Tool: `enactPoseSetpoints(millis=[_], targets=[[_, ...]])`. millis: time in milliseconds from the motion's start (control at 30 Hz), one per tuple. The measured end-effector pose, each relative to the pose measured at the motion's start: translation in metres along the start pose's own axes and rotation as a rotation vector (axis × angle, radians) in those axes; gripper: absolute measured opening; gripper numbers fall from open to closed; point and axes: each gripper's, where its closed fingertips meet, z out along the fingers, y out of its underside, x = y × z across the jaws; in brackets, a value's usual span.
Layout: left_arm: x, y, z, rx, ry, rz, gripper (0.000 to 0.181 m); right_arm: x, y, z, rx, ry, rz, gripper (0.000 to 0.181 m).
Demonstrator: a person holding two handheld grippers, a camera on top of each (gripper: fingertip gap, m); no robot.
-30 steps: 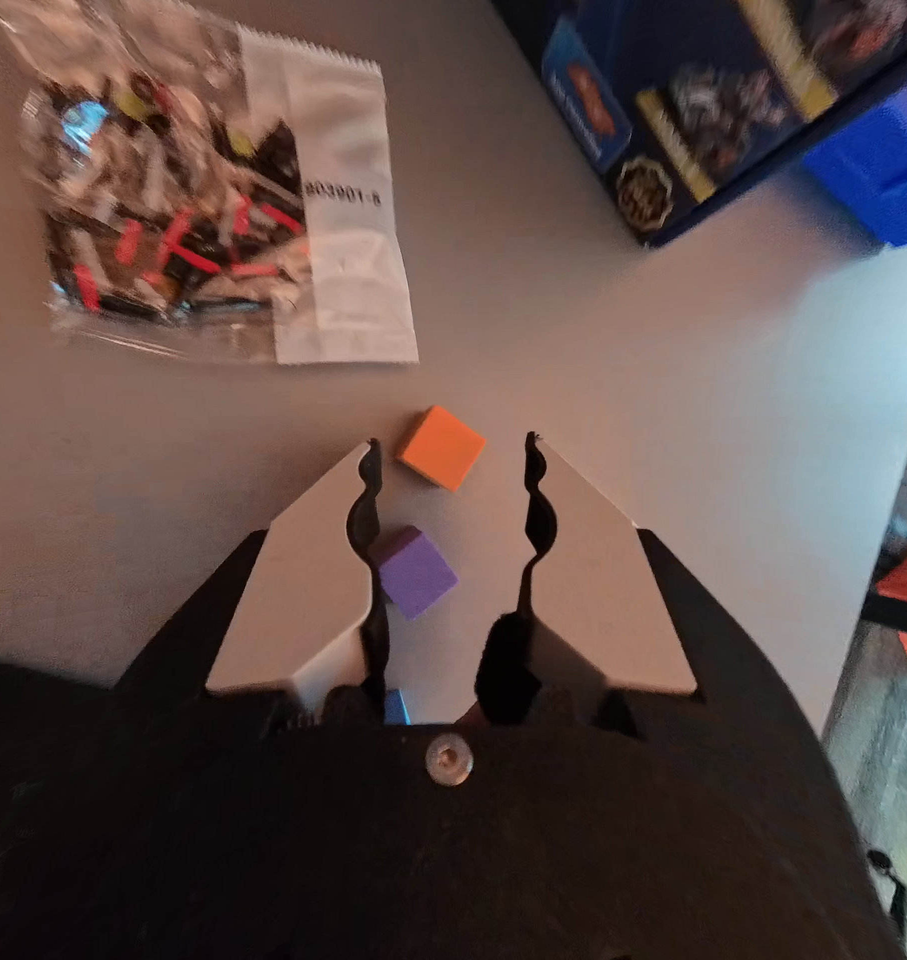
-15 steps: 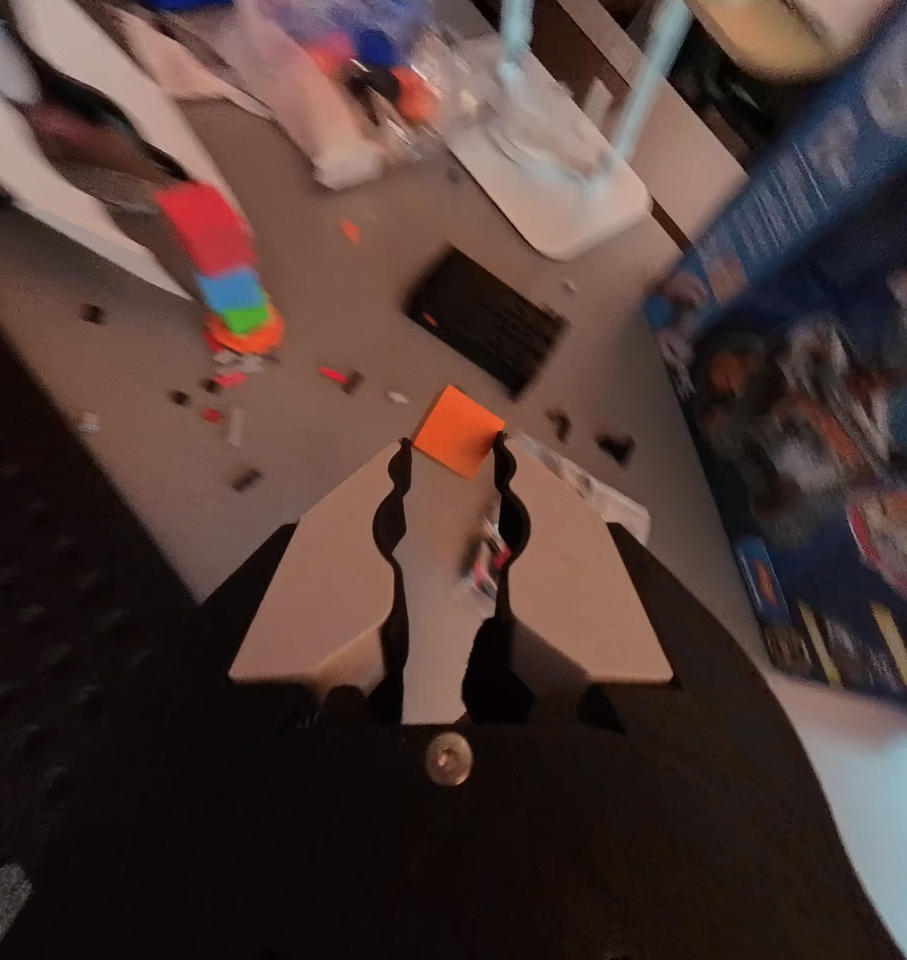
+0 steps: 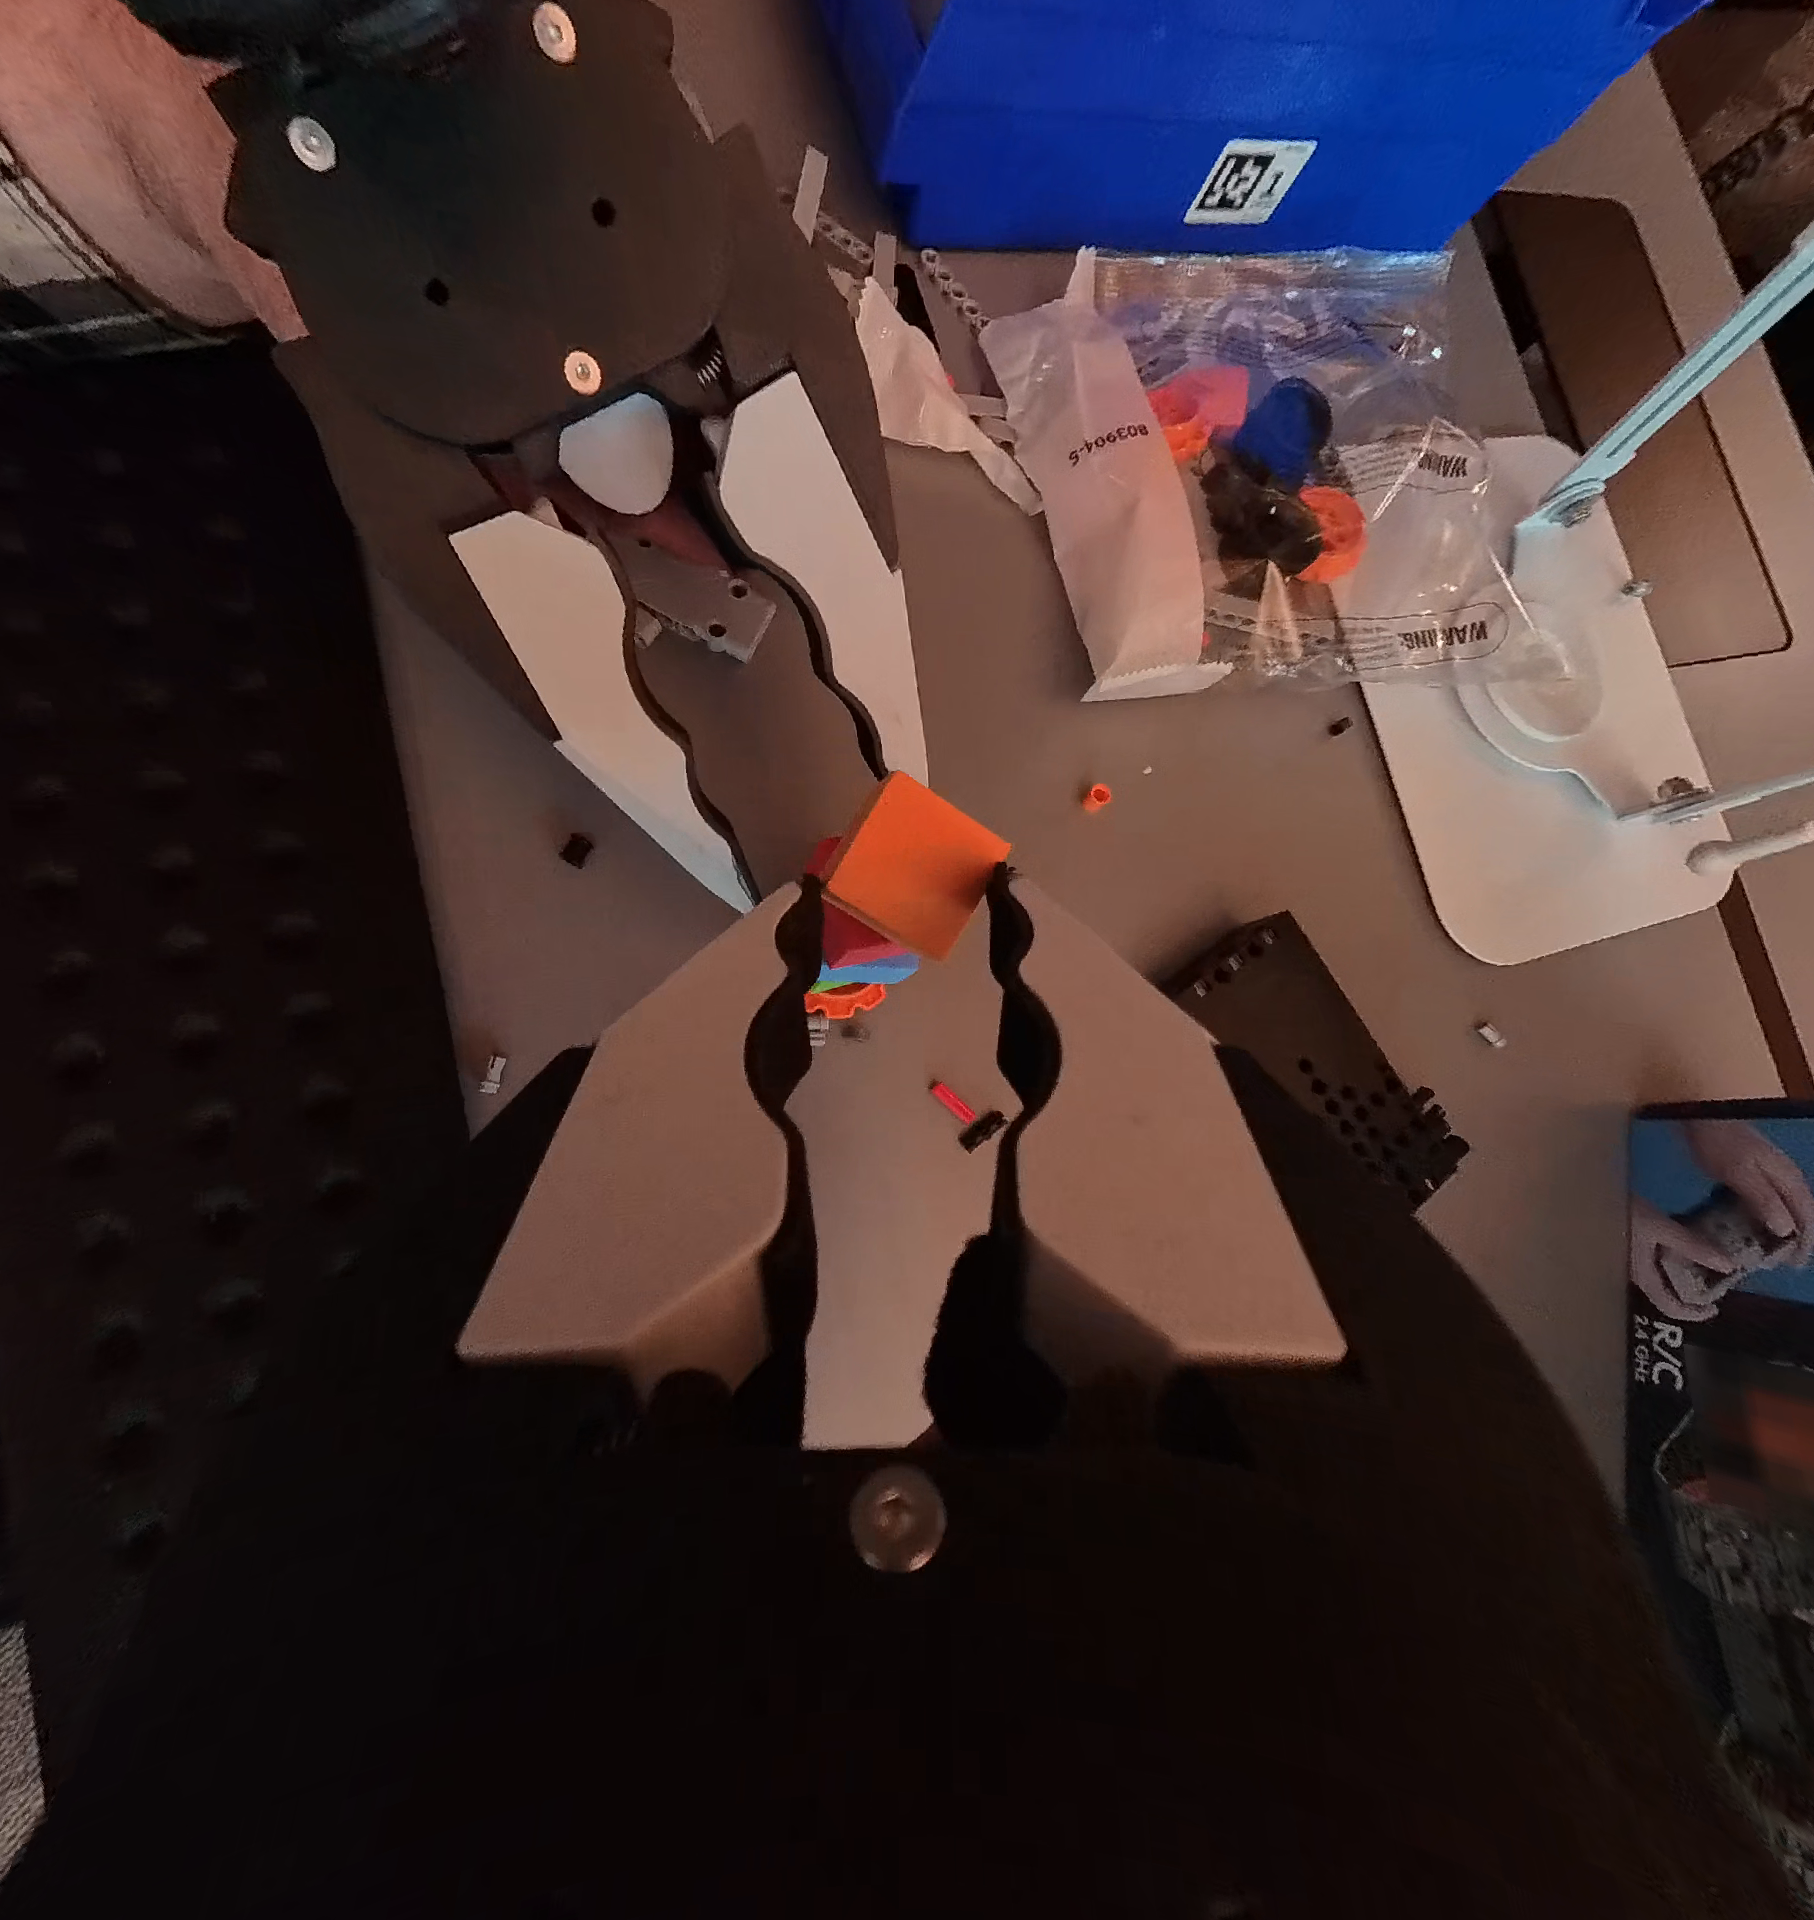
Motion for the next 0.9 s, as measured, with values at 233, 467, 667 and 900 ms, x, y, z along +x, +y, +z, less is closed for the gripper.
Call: enactPoseSetpoints(millis=[233, 467, 667, 900], targets=[[0.0, 0.001, -0.001, -0.004, 0.0, 0.003, 0.042, 0.004, 0.001, -0.004, -0.017, 0.038, 0.001, 0.048], [-0.001, -0.001, -0.003, 0.006, -0.008, 0.005, 0.042, 0.03, 0.065, -0.07, -0.062, 0.234, 0.131, 0.048], [-0.001, -0.002, -0.003, 0.006, -0.01, 0.011, 0.043, 0.042, 0.204, -0.141, -0.264, 0.409, 0.384, 0.05], [-0.002, -0.001, -0.003, 0.0, -0.017, 0.006, 0.044, 0.017, 0.289, -0.164, -0.446, 0.421, 0.527, 0.05]])
